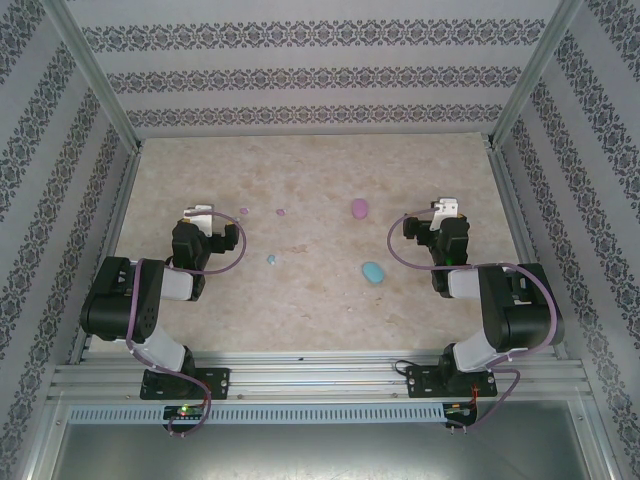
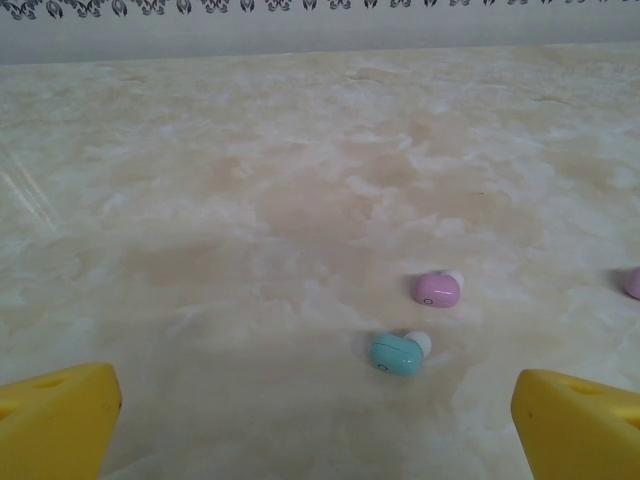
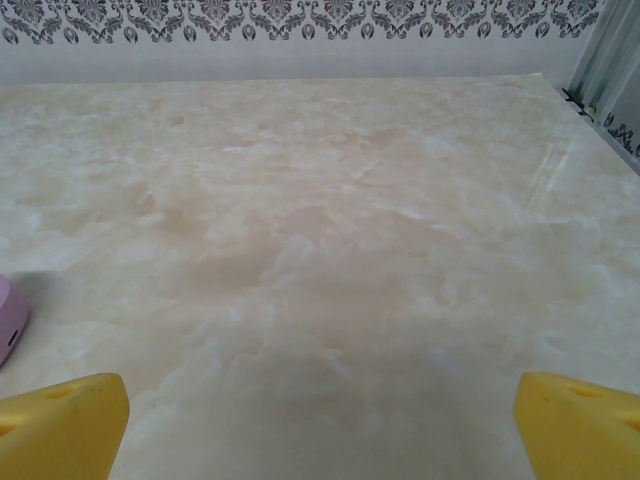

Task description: Insert the wireless bluetooth earbuds into the charging case

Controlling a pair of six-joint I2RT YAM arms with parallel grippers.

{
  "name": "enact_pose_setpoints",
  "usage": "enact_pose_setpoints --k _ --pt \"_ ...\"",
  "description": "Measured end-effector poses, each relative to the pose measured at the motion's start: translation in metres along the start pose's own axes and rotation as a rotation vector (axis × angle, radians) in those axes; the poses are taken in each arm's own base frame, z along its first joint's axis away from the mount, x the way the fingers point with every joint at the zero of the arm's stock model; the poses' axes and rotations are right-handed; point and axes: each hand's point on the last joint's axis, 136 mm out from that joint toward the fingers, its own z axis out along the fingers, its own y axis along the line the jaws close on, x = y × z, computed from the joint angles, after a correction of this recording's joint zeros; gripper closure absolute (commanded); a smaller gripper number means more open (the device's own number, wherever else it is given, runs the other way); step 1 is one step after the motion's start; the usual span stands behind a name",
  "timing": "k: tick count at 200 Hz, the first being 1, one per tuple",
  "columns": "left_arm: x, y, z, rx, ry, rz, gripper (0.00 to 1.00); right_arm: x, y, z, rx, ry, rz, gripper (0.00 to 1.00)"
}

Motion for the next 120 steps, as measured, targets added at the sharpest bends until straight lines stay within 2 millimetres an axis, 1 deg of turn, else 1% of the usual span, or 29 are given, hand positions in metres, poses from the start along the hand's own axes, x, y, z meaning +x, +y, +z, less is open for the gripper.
enact_pose_setpoints --k 67,97,120 --pt "0.0002 0.0001 0.0000 0.000 0.001 0.000 0.00 0.0000 0.0000 0.0000 0.000 0.000 0.000 0.02" --pt "0.0032 0.0018 0.0000 -0.008 0.013 -0.001 0.00 0.0001 0.0001 0.0000 0.000 0.000 0.000 0.02" --pt "0.0041 0.0029 -0.0028 -0.009 0.031 -0.002 0.00 0.0016 0.0020 -0.0023 -0.012 0.017 -0.002 0.02"
